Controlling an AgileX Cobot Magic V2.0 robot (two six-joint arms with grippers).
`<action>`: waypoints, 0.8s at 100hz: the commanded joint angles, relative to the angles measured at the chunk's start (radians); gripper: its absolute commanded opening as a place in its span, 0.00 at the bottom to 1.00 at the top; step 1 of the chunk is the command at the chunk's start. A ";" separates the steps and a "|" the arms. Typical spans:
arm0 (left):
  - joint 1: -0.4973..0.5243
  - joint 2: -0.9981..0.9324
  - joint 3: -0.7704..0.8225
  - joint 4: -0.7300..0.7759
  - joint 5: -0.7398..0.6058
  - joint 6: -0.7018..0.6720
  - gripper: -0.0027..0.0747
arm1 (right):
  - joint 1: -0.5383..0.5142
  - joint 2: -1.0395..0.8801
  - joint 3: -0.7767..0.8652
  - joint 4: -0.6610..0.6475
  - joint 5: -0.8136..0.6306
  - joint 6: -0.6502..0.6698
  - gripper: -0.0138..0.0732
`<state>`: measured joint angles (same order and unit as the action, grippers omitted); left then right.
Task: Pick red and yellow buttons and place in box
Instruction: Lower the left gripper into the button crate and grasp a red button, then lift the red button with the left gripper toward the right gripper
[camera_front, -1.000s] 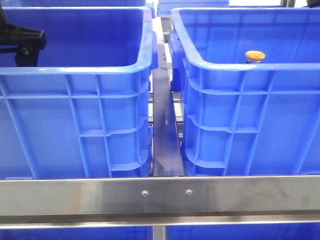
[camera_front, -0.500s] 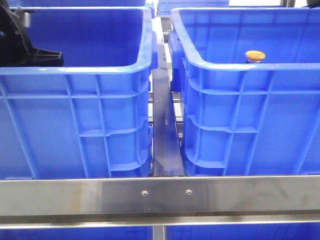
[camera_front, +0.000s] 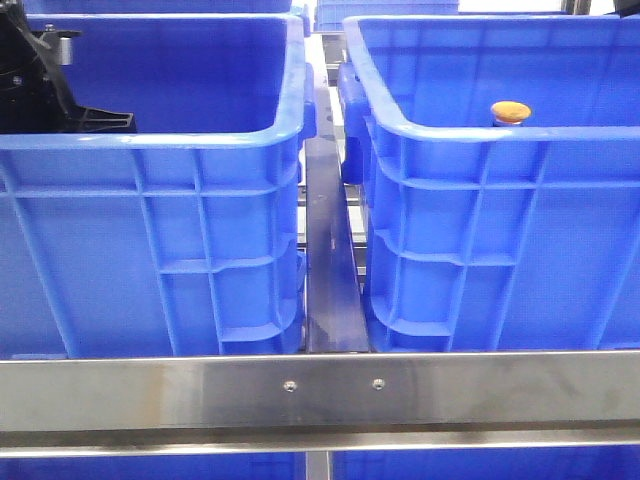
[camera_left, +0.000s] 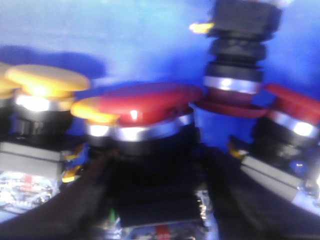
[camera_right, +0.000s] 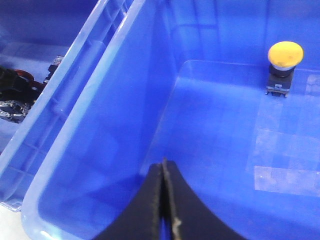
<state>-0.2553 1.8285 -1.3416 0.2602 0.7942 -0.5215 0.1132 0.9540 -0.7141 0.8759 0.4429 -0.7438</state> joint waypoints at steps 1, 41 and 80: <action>0.002 -0.051 -0.025 0.015 -0.019 0.000 0.13 | -0.001 -0.016 -0.024 0.020 -0.030 -0.013 0.08; -0.071 -0.238 0.002 -0.199 -0.047 0.403 0.12 | -0.001 -0.015 -0.024 0.022 -0.038 -0.013 0.08; -0.110 -0.435 0.131 -0.809 -0.099 1.145 0.12 | -0.001 -0.014 -0.024 0.035 -0.033 -0.013 0.09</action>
<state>-0.3548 1.4486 -1.2000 -0.3481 0.7276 0.4089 0.1132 0.9540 -0.7141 0.8798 0.4429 -0.7438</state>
